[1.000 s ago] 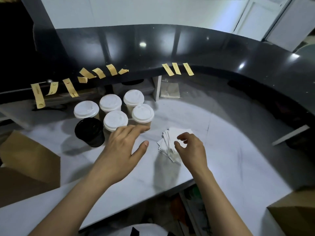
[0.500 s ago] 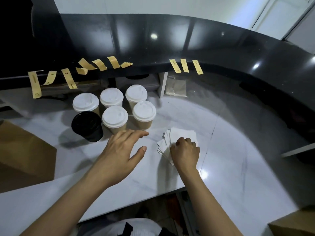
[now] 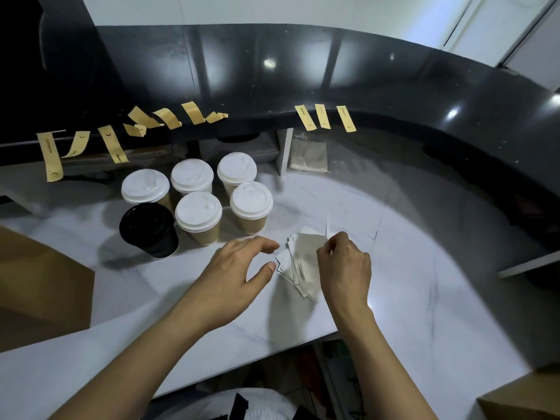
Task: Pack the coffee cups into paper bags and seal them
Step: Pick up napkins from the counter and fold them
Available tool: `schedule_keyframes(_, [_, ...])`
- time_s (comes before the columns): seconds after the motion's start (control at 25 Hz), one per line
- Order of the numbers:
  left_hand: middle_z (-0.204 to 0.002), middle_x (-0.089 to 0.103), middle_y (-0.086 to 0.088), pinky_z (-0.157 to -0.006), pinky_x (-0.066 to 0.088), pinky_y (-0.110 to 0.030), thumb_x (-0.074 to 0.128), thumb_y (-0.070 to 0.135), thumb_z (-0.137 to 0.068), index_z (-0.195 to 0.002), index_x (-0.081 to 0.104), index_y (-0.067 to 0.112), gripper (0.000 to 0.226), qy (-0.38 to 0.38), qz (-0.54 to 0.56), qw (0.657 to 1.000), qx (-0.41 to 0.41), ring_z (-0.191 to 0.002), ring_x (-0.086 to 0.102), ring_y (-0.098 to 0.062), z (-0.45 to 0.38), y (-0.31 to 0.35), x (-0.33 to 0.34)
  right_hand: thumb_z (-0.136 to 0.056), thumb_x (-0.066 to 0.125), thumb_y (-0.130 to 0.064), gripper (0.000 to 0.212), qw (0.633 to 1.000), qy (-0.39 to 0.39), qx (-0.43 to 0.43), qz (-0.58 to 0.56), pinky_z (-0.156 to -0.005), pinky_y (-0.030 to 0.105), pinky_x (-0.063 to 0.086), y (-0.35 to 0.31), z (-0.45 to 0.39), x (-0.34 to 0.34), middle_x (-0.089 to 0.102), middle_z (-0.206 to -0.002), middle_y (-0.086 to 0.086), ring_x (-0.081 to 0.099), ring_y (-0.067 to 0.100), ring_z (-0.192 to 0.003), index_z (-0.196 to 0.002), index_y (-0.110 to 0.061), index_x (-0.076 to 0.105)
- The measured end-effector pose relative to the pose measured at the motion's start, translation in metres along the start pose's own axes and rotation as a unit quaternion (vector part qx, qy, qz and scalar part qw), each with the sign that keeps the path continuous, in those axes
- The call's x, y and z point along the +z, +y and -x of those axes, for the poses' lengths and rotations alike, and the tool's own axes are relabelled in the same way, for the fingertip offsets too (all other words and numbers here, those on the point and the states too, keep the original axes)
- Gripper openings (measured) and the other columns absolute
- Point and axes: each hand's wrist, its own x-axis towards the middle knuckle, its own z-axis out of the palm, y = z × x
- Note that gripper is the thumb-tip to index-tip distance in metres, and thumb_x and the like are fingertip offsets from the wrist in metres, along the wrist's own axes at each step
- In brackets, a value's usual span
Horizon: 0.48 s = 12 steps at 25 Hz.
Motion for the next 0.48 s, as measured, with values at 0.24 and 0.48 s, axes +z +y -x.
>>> schedule_keyframes(0.24, [-0.132, 0.06, 0.024, -0.109, 0.038, -0.024, 0.048, 0.047, -0.101, -0.144, 0.047, 0.036, 0.044, -0.044, 0.146, 0.985, -0.078, -0.127, 0.049, 0.006, -0.003, 0.008, 0.011, -0.092, 0.064, -0.018, 0.011, 0.971, 0.044, -0.144, -0.186, -0.067, 0.039, 0.045, -0.023, 0.031, -0.031, 0.062, -0.077, 0.0, 0.055, 0.026, -0.071, -0.083, -0.012, 0.06])
schedule_keyframes(0.48, [-0.103, 0.076, 0.0, -0.096, 0.055, -0.038, 0.051, 0.022, -0.104, -0.123, 0.062, 0.011, 0.025, 0.021, 0.363, 0.919, -0.155, -0.103, 0.07, -0.009, -0.001, 0.014, 0.01, -0.097, 0.057, -0.036, 0.02, 0.939, -0.026, -0.243, -0.244, -0.083, 0.036, 0.049, -0.037, 0.058, -0.028, 0.063, -0.093, -0.008, 0.061, 0.014, -0.088, -0.098, -0.021, 0.07])
